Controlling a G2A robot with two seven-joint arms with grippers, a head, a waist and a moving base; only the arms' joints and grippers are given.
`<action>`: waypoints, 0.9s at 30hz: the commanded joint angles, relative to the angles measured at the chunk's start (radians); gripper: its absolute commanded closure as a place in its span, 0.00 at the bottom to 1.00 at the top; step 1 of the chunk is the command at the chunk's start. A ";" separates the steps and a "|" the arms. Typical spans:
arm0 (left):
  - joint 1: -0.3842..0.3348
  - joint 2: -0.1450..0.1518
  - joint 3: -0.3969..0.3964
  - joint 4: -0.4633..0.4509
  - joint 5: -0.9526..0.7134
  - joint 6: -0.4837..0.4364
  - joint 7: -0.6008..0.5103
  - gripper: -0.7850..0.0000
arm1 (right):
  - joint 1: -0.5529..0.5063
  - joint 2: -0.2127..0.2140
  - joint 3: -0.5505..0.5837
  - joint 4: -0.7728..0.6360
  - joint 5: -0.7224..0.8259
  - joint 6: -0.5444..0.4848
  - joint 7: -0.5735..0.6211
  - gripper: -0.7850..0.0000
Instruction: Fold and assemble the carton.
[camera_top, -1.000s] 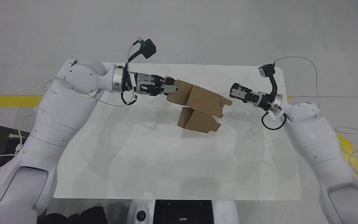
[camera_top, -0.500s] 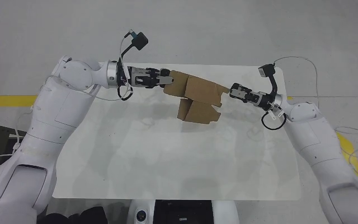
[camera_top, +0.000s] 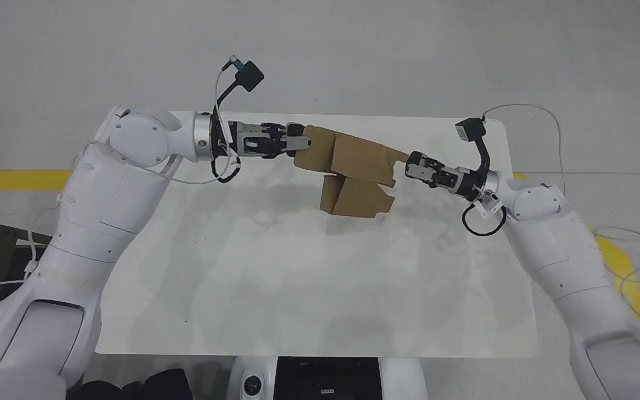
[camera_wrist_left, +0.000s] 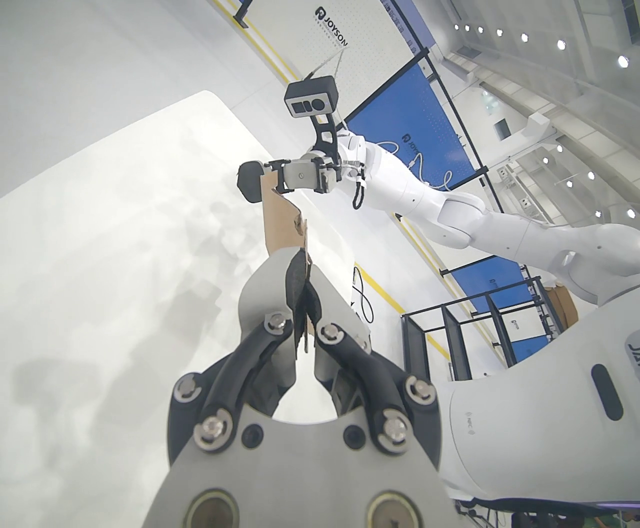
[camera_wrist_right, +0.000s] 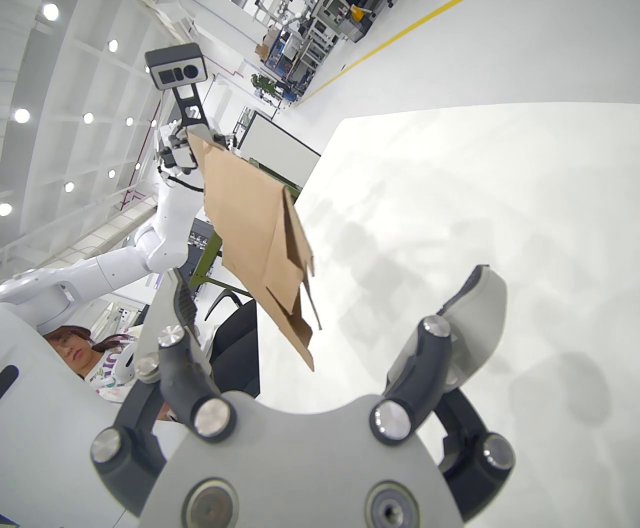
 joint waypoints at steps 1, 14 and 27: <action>0.005 0.001 -0.005 -0.006 -0.007 0.005 -0.008 1.00 | -0.009 0.003 -0.011 -0.027 -0.008 -0.005 -0.004 0.00; 0.020 0.000 -0.014 -0.020 -0.050 0.024 -0.034 1.00 | -0.026 0.026 -0.093 -0.073 0.080 -0.057 -0.056 0.60; 0.031 -0.006 -0.022 -0.005 -0.105 0.048 -0.038 1.00 | -0.014 0.050 -0.157 -0.077 0.172 -0.091 -0.090 1.00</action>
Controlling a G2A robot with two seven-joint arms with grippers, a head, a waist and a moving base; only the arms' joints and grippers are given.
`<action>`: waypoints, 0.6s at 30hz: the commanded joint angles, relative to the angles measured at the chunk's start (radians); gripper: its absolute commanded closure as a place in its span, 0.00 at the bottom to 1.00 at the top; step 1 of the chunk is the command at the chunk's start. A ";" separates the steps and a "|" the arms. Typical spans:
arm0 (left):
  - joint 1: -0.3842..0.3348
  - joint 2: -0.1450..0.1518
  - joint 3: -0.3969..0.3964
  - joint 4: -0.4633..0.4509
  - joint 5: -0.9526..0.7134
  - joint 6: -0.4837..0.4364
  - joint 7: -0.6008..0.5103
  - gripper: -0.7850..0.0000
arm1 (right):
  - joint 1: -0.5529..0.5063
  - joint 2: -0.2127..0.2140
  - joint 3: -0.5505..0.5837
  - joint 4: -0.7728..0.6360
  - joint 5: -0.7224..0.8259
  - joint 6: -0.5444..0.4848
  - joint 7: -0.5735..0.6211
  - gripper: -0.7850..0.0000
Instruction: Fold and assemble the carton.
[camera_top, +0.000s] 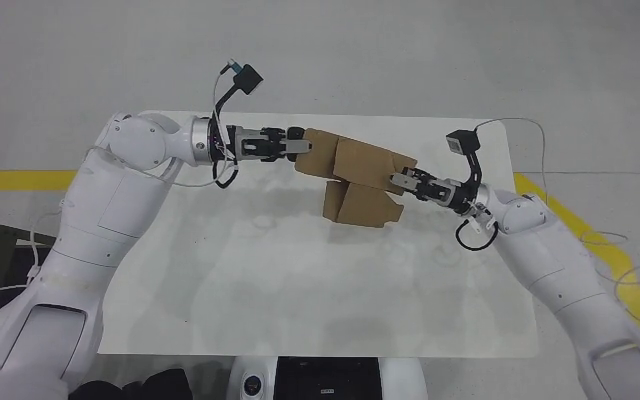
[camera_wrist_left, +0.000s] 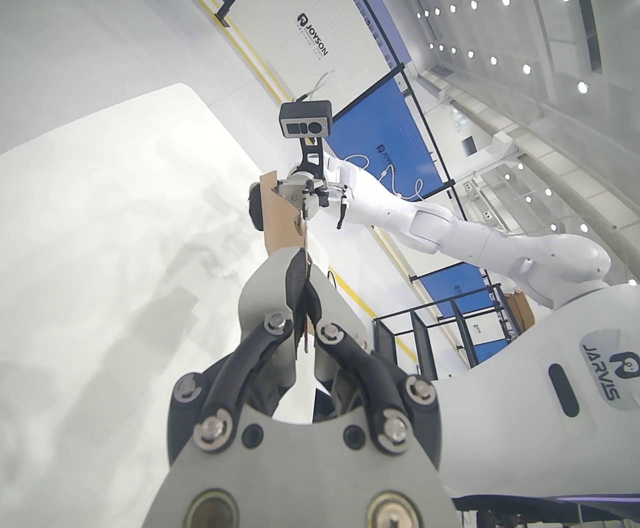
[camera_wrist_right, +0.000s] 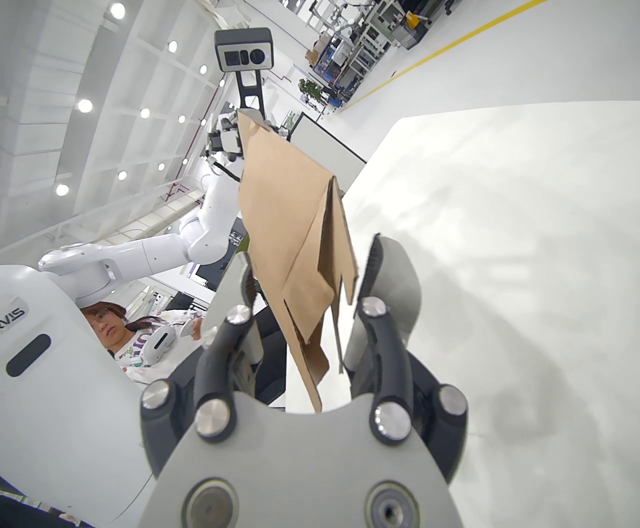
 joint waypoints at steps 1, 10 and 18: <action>0.001 -0.001 -0.001 0.001 -0.011 0.007 -0.005 1.00 | 0.003 0.003 -0.009 -0.003 0.017 -0.002 -0.002 1.00; 0.002 -0.002 -0.015 0.015 -0.013 0.017 -0.003 0.52 | 0.014 0.017 -0.045 -0.023 0.121 0.004 0.004 1.00; 0.007 0.005 -0.074 0.057 0.007 0.035 0.098 0.00 | 0.017 0.028 -0.037 0.001 0.236 0.056 0.056 1.00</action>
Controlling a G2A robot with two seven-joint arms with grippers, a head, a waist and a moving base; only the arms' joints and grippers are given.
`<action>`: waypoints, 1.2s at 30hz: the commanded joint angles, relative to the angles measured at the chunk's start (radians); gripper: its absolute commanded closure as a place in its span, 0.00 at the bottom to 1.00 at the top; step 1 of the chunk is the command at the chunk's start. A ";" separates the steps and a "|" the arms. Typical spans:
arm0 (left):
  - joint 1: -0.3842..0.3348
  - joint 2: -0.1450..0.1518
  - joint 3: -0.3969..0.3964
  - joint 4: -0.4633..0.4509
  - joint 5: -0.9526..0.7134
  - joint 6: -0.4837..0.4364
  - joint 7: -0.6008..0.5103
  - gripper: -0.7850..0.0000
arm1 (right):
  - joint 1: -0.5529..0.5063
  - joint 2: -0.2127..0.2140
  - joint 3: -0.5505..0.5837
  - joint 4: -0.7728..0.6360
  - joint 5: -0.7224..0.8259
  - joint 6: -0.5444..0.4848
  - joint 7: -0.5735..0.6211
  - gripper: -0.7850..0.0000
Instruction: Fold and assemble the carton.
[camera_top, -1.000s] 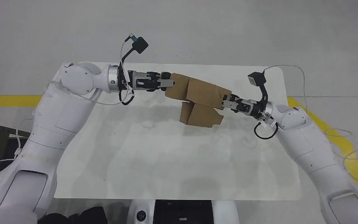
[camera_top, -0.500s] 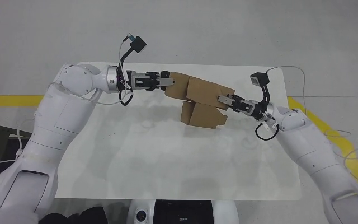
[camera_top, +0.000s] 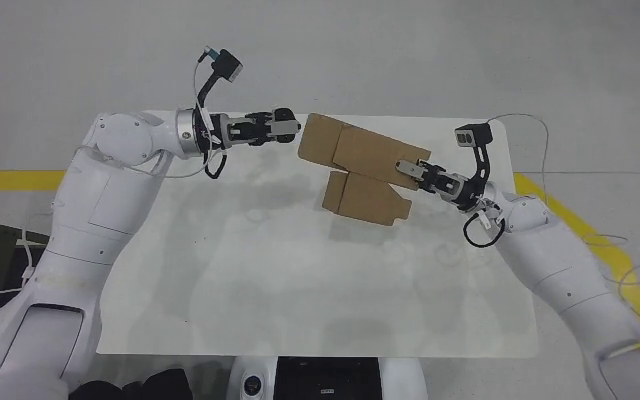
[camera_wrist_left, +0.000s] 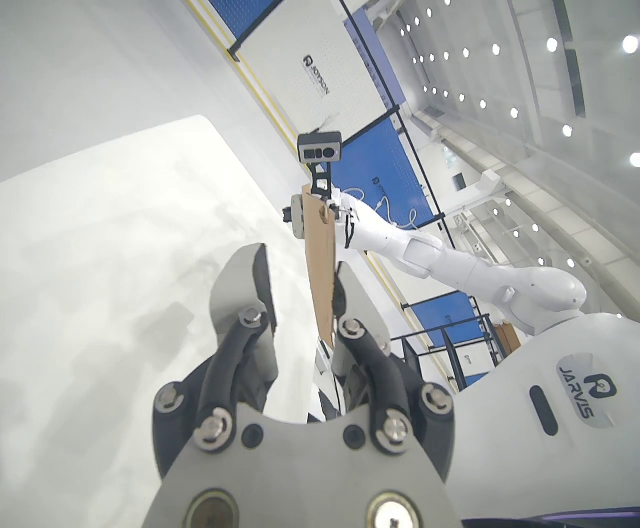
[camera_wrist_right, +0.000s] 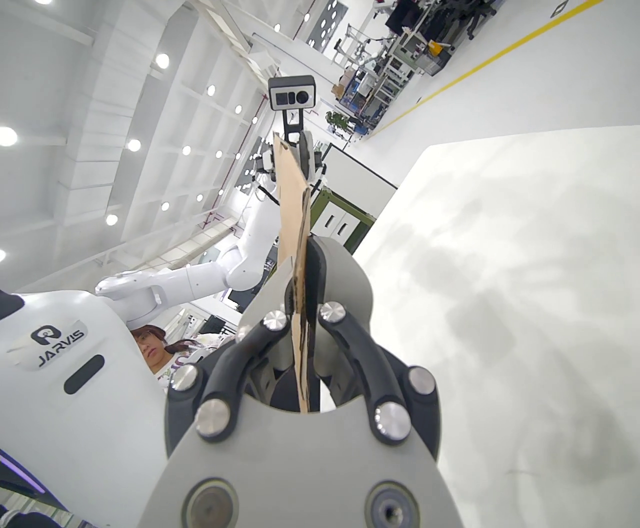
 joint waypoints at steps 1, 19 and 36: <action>0.007 0.003 -0.016 0.006 0.021 0.015 0.047 0.00 | 0.002 -0.001 0.007 0.018 0.035 0.025 0.025 1.00; 0.161 0.006 -0.033 -0.164 0.119 0.164 0.239 0.00 | 0.032 -0.032 0.049 -0.023 -0.098 0.324 -0.124 1.00; 0.162 -0.036 0.067 -0.146 0.092 0.210 0.253 0.00 | 0.007 -0.077 0.063 -0.119 -0.151 0.450 -0.241 1.00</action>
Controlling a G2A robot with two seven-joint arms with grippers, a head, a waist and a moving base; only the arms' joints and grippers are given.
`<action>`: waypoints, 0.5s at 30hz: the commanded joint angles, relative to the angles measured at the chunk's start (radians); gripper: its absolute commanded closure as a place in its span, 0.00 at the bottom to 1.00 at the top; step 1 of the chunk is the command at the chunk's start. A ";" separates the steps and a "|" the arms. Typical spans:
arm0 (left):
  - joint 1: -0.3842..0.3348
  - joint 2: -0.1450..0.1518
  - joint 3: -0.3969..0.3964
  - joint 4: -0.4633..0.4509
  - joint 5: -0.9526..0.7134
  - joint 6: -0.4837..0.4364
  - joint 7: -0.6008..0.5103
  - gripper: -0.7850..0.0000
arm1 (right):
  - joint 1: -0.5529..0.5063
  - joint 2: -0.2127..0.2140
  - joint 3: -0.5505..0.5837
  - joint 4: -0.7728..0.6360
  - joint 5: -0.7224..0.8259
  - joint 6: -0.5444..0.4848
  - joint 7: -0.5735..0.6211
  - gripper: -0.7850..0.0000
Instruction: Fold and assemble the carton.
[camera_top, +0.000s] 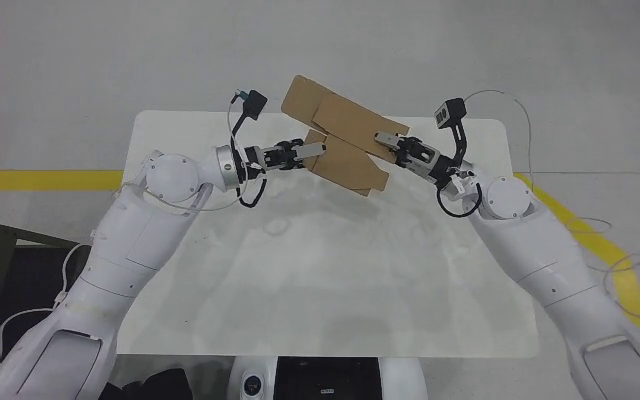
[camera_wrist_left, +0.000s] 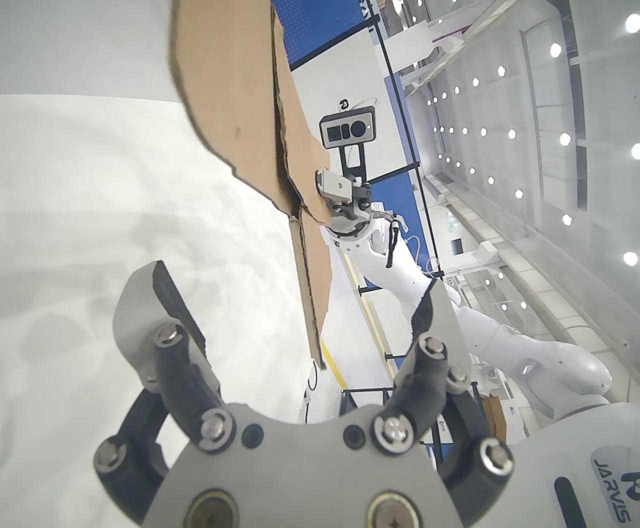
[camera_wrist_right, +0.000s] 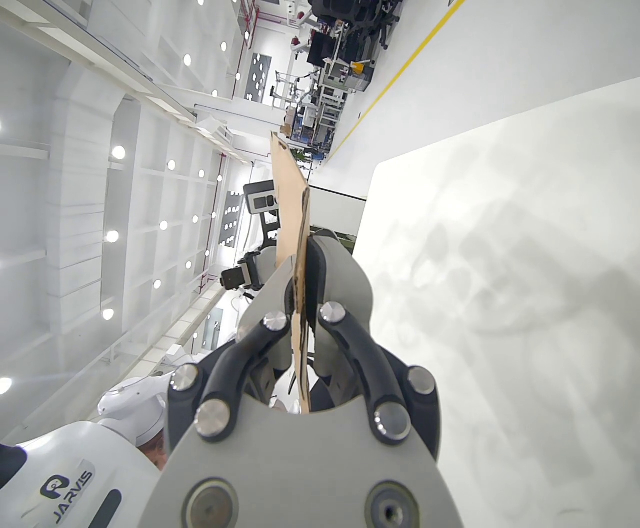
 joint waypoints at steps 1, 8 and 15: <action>-0.005 -0.005 0.006 0.005 -0.011 0.002 0.004 0.00 | -0.001 -0.005 0.002 0.004 -0.001 0.002 -0.002 1.00; -0.006 -0.014 0.008 0.014 -0.033 0.009 -0.012 0.99 | -0.006 -0.020 0.017 0.025 -0.011 0.002 -0.006 1.00; -0.001 -0.018 -0.003 0.013 -0.031 0.016 -0.022 1.00 | -0.012 -0.032 0.037 0.032 -0.023 0.004 0.001 1.00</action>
